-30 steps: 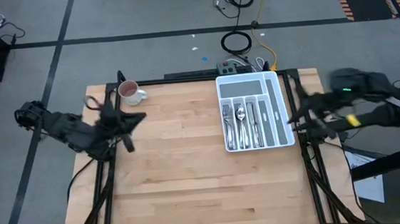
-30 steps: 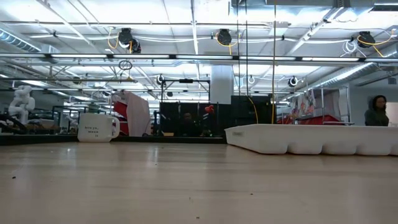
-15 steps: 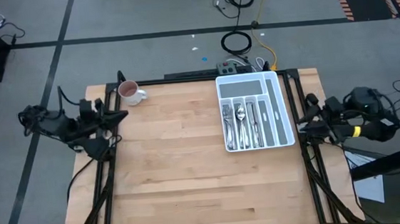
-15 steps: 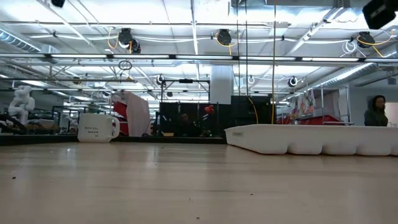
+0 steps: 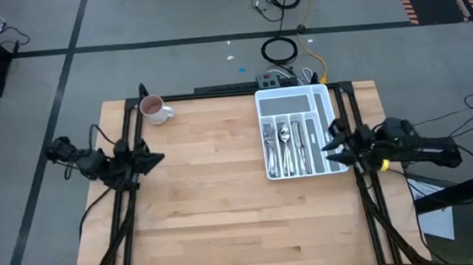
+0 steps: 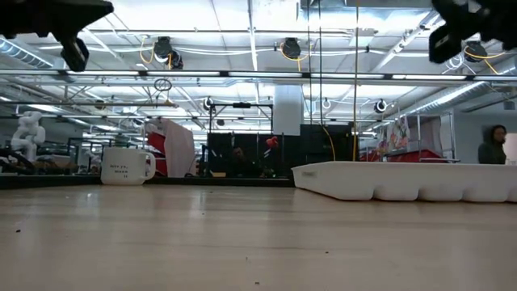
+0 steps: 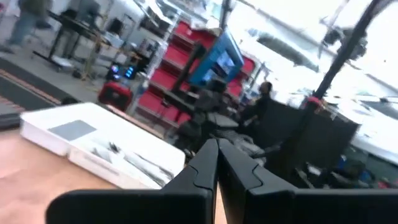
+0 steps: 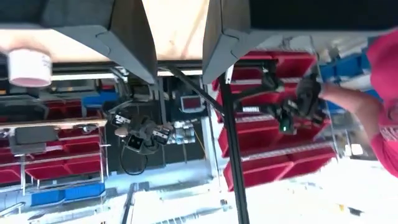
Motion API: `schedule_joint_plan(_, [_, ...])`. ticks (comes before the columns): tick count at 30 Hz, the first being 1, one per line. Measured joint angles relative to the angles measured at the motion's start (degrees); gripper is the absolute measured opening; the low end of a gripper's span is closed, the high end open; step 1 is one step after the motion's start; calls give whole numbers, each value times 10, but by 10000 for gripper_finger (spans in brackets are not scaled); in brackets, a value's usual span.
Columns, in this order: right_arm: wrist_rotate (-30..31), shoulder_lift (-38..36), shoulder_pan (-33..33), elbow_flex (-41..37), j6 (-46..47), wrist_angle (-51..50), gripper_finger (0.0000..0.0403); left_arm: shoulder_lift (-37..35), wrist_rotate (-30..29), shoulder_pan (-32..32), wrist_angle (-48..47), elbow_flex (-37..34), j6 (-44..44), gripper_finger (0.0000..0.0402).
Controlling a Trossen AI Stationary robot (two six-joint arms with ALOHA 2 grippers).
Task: Sort silverware
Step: Return to Home Position
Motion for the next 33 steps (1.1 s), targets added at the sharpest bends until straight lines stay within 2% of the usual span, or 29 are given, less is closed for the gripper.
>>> schedule_joint_plan(5, [-1,1,1,-113,42,175,116,-1,19,0,11,-44,-35,15])
schedule_joint_plan(6, [1,-1,2,-123,48,183,116,0,24,0,12,-51,-39,15])
schedule_joint_plan(14, [16,2,7,-121,-2,139,116,2,16,0,4,-110,-117,15])
schedule_joint_plan(22, [15,2,7,-122,3,66,116,9,8,0,5,-110,-89,15])
schedule_joint_plan(29, [14,2,7,-122,11,66,116,9,4,0,4,-110,-89,15])
schedule_joint_plan(33, [16,2,7,-122,-18,40,116,9,4,0,4,-110,-89,15])
